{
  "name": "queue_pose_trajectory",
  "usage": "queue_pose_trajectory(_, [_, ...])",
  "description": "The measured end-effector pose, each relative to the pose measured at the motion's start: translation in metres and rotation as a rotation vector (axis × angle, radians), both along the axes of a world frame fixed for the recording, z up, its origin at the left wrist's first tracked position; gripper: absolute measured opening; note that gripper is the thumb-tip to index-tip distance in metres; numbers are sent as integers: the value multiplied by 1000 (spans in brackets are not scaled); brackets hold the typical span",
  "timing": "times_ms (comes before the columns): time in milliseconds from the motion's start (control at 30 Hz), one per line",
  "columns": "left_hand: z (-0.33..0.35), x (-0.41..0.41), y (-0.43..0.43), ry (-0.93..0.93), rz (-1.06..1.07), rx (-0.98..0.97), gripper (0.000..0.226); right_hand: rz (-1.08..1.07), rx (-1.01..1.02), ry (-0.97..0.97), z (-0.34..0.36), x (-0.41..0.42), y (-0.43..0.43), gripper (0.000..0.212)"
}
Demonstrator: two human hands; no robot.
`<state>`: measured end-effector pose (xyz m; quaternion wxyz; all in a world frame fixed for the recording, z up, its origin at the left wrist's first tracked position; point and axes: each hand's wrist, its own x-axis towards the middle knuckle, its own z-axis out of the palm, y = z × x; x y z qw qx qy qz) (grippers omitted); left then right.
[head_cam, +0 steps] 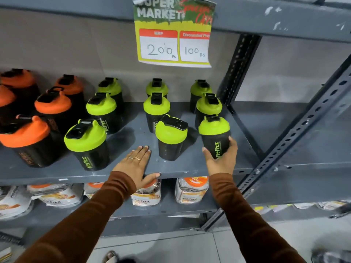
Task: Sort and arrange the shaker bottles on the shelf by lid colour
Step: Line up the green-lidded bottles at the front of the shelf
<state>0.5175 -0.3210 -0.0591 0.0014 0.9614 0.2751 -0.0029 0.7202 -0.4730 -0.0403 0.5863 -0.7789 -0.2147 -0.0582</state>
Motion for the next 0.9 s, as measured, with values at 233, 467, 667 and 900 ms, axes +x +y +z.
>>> queue_pose_trajectory(233, [11,2,-2,27,13,-110,133,32,133,135,-4,2,1,87])
queue_pose_trajectory(467, [22,50,-46,-798,417,-587,110,116,85,153,0,5,-1,108])
queue_pose_trajectory(667, [31,88,-51,-1096,553,-645,90,153,2,180,7,8,-3,112])
queue_pose_trajectory(900, [22,57,-20,-945,304,-853,94,231,-69,221,11,14,-15,118])
